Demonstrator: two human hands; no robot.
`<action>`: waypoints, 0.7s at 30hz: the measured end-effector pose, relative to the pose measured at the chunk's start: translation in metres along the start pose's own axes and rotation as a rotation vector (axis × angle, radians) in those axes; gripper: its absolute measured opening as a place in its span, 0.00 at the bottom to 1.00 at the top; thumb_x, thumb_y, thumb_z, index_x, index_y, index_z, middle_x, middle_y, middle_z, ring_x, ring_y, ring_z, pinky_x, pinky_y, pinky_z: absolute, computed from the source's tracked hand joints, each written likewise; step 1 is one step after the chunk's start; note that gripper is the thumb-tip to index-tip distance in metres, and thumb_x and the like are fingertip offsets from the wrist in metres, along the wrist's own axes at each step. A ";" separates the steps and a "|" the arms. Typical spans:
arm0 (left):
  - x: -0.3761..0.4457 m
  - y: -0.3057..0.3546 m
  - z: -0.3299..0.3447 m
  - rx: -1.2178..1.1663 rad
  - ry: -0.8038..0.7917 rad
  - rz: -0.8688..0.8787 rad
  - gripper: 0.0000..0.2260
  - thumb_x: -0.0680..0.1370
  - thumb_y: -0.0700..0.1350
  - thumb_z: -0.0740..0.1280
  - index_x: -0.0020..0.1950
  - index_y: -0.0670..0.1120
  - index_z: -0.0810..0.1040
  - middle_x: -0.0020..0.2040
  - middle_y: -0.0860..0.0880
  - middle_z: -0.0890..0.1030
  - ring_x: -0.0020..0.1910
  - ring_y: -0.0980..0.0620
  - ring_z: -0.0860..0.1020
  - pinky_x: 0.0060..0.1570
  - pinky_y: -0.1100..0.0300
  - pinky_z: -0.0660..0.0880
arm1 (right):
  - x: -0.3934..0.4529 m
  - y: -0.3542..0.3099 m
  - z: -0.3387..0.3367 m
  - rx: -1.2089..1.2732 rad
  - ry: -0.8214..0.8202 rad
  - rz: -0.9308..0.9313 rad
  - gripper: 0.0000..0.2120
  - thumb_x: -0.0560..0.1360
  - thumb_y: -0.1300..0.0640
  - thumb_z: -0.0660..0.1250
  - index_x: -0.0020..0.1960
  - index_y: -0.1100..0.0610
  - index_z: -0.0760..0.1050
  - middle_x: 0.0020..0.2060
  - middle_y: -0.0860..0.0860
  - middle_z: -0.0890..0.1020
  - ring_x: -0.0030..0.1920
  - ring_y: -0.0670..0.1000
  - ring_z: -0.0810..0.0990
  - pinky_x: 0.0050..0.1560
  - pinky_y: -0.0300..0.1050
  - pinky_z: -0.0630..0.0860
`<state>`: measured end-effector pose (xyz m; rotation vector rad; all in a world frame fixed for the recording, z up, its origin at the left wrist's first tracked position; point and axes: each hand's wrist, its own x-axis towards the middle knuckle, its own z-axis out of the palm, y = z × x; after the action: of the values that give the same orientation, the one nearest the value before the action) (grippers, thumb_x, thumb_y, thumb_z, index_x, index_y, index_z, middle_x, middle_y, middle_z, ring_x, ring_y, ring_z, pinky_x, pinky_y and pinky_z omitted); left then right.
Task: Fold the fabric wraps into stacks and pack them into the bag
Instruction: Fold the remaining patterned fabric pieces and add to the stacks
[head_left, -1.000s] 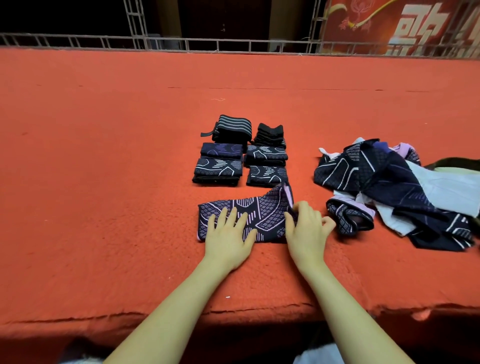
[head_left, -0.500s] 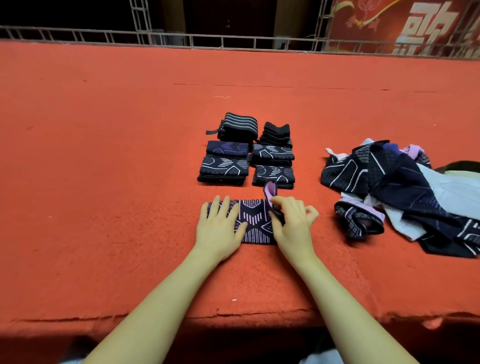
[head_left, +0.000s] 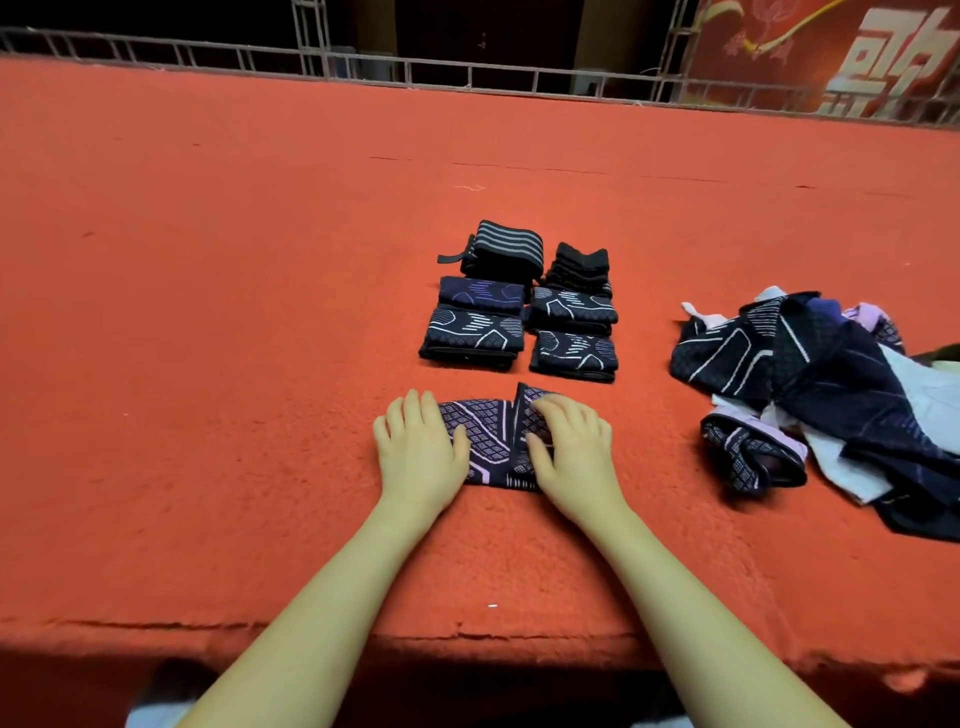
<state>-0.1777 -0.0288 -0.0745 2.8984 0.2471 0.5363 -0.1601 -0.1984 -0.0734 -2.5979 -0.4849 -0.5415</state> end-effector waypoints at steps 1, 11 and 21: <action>0.000 -0.001 0.002 -0.006 0.003 -0.015 0.26 0.70 0.55 0.55 0.50 0.35 0.80 0.52 0.36 0.81 0.50 0.37 0.79 0.48 0.46 0.75 | 0.002 0.001 -0.001 -0.069 -0.119 0.023 0.27 0.76 0.47 0.55 0.72 0.58 0.66 0.71 0.53 0.67 0.71 0.57 0.63 0.66 0.47 0.53; 0.005 0.005 0.022 -0.187 0.024 0.039 0.11 0.78 0.41 0.60 0.58 0.47 0.77 0.54 0.47 0.80 0.57 0.41 0.73 0.55 0.48 0.60 | -0.003 0.009 -0.004 -0.259 -0.499 -0.075 0.32 0.76 0.36 0.38 0.78 0.46 0.47 0.77 0.43 0.47 0.76 0.46 0.42 0.72 0.52 0.33; 0.012 0.001 0.023 -0.091 0.095 -0.020 0.06 0.73 0.42 0.70 0.46 0.40 0.79 0.46 0.39 0.79 0.48 0.37 0.75 0.50 0.46 0.64 | -0.010 0.015 -0.002 -0.259 -0.470 -0.186 0.49 0.61 0.28 0.17 0.77 0.40 0.47 0.77 0.46 0.49 0.77 0.51 0.44 0.69 0.48 0.33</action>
<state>-0.1584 -0.0311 -0.0916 2.7834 0.2579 0.6643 -0.1632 -0.2143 -0.0817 -2.9522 -0.8627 -0.0392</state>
